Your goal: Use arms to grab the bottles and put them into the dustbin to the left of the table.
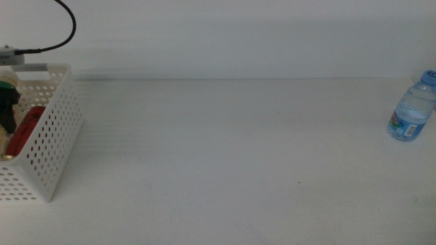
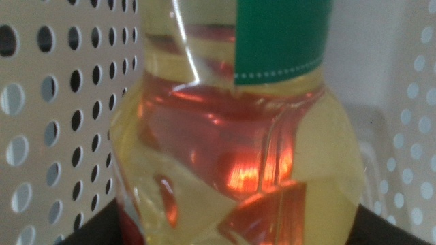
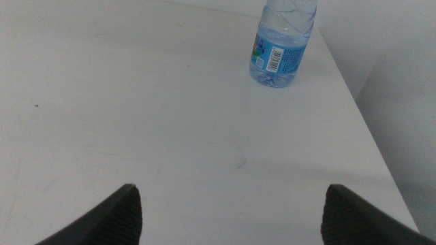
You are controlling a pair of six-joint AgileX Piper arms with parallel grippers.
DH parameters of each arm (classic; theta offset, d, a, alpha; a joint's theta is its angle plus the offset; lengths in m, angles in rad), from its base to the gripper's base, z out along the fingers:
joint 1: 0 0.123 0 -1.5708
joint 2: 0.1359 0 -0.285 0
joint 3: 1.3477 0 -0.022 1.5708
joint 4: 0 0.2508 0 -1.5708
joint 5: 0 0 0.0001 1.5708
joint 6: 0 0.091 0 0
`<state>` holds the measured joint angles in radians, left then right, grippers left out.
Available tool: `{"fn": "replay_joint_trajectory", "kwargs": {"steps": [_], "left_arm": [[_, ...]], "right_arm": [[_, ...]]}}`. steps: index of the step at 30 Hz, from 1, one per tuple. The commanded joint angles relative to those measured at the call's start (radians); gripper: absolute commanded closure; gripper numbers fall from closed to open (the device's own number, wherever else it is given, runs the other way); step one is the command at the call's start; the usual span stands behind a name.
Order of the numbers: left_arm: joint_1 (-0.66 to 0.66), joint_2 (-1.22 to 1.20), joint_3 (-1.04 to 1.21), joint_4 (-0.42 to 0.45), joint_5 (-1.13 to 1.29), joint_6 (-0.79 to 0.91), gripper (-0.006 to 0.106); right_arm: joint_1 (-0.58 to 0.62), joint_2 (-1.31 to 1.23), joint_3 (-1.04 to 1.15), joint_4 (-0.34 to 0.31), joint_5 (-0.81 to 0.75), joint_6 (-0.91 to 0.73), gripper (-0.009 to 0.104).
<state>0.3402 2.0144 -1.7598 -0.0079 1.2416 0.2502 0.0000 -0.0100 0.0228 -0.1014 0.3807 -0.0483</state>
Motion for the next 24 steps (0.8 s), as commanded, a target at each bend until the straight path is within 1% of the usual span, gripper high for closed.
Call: {"fn": "replay_joint_trajectory", "kwargs": {"steps": [1, 3, 4, 5, 7, 14, 16, 19, 22, 24], "left_arm": [[0.0, -0.067, -0.042, -0.008, -0.007, 0.001, 0.036], [-0.007, -0.067, -0.042, -0.023, -0.014, -0.008, 0.018], [-0.013, -0.067, -0.042, -0.024, -0.016, -0.015, 0.011], [-0.02, -0.07, -0.042, -0.02, -0.015, -0.029, 0.01], [-0.035, -0.074, -0.044, -0.001, -0.016, -0.056, 0.01], [-0.12, -0.146, -0.044, 0.115, -0.019, -0.177, 0.01], [-0.147, -0.175, -0.044, 0.106, -0.029, -0.196, 0.011], [-0.203, -0.227, -0.043, 0.059, -0.037, -0.186, 0.013], [-0.268, -0.294, -0.023, 0.017, -0.106, -0.195, 0.016], [-0.311, -0.36, 0.025, -0.023, -0.183, -0.161, 0.018]], "right_arm": [[-0.005, -0.027, -0.003, -0.01, -0.071, -0.009, 0.021], [-0.005, -0.027, -0.003, -0.01, -0.071, -0.009, 0.021], [-0.005, -0.027, -0.003, -0.01, -0.071, -0.009, 0.021], [-0.005, -0.027, -0.003, -0.01, -0.071, -0.009, 0.021], [-0.005, -0.027, -0.003, -0.01, -0.071, -0.009, 0.021], [-0.005, -0.027, -0.003, -0.01, -0.071, -0.009, 0.021], [-0.005, -0.027, -0.003, -0.01, -0.071, -0.009, 0.021], [-0.005, -0.027, -0.003, -0.01, -0.071, -0.009, 0.021], [-0.005, -0.027, -0.003, -0.01, -0.071, -0.009, 0.021], [-0.005, -0.027, -0.003, -0.01, -0.071, -0.009, 0.021]]}}
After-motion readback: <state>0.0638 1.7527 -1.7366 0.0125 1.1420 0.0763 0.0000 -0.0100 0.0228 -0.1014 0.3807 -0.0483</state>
